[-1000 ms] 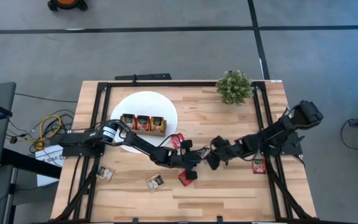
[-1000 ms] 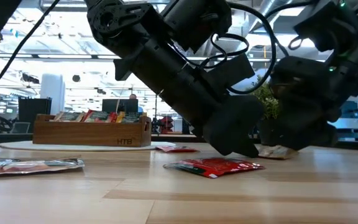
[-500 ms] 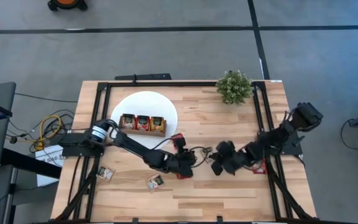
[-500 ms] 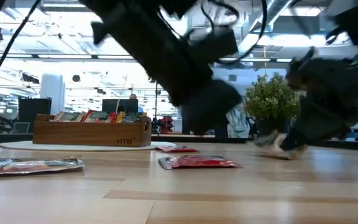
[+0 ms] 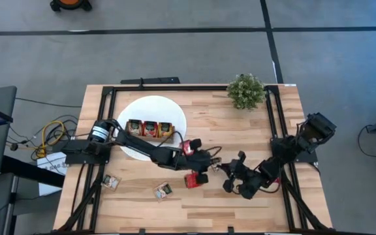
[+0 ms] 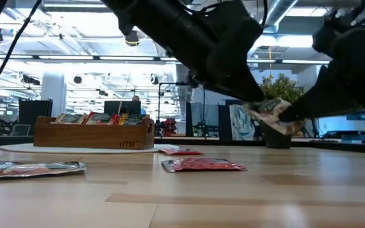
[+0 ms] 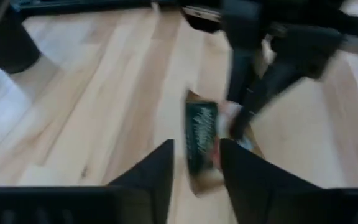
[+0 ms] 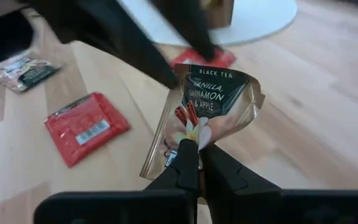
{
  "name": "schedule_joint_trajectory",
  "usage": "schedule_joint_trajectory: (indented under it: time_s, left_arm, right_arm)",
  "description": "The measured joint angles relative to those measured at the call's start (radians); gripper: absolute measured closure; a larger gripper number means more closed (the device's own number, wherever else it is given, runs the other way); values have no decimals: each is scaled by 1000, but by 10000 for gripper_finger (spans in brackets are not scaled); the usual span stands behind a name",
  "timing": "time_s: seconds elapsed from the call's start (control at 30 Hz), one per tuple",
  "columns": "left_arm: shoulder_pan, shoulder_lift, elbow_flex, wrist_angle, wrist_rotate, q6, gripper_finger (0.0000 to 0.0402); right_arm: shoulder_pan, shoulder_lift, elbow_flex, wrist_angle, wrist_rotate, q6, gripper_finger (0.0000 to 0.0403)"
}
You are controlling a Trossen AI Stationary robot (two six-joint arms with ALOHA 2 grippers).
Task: Pick & Place Tea
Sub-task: Put the brown tea bag into the left section of the wooden organizer
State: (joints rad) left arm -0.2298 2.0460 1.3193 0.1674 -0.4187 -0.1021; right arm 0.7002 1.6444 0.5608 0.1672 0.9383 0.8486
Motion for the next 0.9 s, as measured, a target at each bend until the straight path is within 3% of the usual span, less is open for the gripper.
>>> schedule_joint_trajectory:
  time_s: [0.17,0.27,0.37,0.53,0.77,0.9]
  left_arm:
    - [29,-6,0,-2,37,-64,226]
    - [45,-7,0,-15,62,-98,221]
    - [58,-7,0,-20,170,-118,229]
    - [66,-7,0,-11,322,-132,264]
    - [63,-7,0,-13,306,-111,350]
    - [48,-7,0,-26,247,-63,395]
  right_arm:
    - [0,-2,25,-2,14,-80,396]
    - [1,-2,28,-1,21,-112,400]
    - [7,-2,28,-2,26,-118,399]
    - [13,-3,29,-2,35,-127,391]
    - [11,-3,29,-2,18,-124,364]
    - [-6,-12,29,-16,-127,-87,310]
